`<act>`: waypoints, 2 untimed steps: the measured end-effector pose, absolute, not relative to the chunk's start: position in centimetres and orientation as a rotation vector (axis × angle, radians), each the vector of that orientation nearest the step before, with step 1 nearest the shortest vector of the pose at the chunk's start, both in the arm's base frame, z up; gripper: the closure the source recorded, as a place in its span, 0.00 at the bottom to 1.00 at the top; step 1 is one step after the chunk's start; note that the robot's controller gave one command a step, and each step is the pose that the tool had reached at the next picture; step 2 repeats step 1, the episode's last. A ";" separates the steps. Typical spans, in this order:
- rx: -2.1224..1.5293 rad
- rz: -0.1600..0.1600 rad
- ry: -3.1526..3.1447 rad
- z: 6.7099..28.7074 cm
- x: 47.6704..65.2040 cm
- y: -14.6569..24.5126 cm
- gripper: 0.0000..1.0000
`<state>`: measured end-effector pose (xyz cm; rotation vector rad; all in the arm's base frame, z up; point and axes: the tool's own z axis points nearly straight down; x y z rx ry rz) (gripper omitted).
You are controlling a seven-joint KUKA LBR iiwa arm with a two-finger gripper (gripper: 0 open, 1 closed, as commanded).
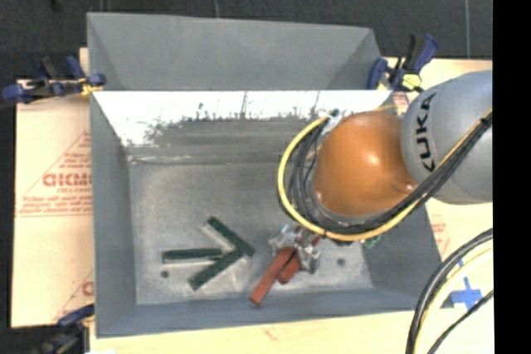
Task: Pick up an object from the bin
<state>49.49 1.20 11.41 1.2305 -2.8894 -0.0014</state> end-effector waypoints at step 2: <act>1.230 -0.004 -2.887 13.2 49.4 1.2 1.00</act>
Offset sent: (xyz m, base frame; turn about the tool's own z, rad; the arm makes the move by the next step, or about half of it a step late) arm 0.0001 0.0000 0.0674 0.0000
